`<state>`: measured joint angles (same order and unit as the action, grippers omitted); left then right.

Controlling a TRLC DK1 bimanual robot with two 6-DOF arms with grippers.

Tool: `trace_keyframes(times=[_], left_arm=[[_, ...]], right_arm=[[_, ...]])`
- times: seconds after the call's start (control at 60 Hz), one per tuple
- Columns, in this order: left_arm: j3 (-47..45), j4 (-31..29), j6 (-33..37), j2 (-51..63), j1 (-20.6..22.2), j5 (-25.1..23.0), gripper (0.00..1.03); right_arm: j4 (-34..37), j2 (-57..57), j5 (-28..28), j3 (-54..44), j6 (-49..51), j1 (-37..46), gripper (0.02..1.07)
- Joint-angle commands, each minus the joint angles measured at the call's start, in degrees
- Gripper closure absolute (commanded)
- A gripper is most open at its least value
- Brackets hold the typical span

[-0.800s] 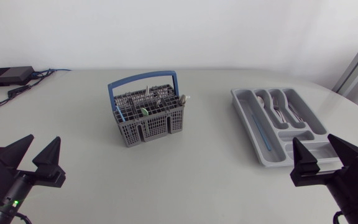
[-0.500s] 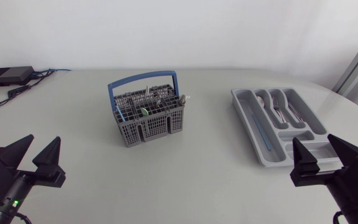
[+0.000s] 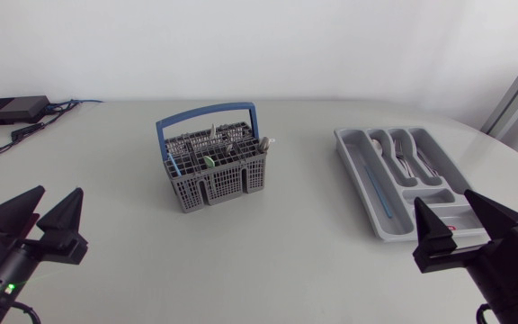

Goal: Unload the cutlery basket into the drawer organizer.

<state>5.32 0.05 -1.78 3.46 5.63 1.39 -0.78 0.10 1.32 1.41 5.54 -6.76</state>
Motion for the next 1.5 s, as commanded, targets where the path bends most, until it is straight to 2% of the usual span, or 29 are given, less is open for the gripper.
trace_keyframes(times=[0.0,0.25,0.417,0.55,0.6,0.667,0.7,0.817,1.0,1.167,1.233,1.267,1.483], left_arm=[[4.87,0.47,-2.26,6.20,1.58,-0.33,0.04],[15.68,-1.11,-2.35,23.52,3.69,-0.33,0.05],[26.05,-9.55,-0.68,37.84,6.06,-0.25,0.06],[34.40,-17.11,1.96,48.48,7.91,-0.07,0.06],[37.22,-19.83,3.89,51.20,8.43,-0.07,0.06],[43.19,-24.49,10.92,58.76,9.31,-0.07,0.06],[44.69,-25.10,11.27,61.14,9.31,-0.07,0.06],[48.73,-26.25,11.71,67.55,10.72,-0.16,0.08],[51.72,-26.95,13.38,70.72,14.67,-0.68,0.12],[52.25,-24.93,13.91,72.39,16.52,-0.68,0.22],[52.25,-23.87,14.26,73.26,16.52,-0.68,0.23],[52.42,-23.17,14.61,74.23,16.26,-0.68,0.29],[52.60,-20.97,15.23,75.99,15.20,-0.77,0.47]], right_arm=[[-1.42,1.57,0.52,1.84,-1.23,-1.32,0.06],[-7.57,18.36,0.70,7.56,-1.50,-3.25,0.06],[-9.07,32.16,0.79,13.97,-2.90,-4.31,0.06],[-5.73,40.60,0.96,20.30,-3.17,-5.45,0.06],[-1.33,43.58,0.87,23.90,-2.99,-5.89,0.06],[3.24,47.63,0.61,28.39,-2.90,-6.42,0.06],[5.35,48.94,0.61,29.97,-2.73,-6.42,0.06],[8.69,51.76,-1.15,32.87,2.55,-7.12,0.06],[13.17,53.60,-3.34,34.89,13.62,-8.09,0.06],[13.61,56.15,-6.07,36.73,14.59,-9.14,0.07],[13.61,57.12,-6.33,37.44,14.23,-10.64,0.07],[13.61,58.09,-6.33,37.79,13.88,-11.52,0.07],[12.99,60.02,-5.98,37.79,13.71,-13.10,0.07]])
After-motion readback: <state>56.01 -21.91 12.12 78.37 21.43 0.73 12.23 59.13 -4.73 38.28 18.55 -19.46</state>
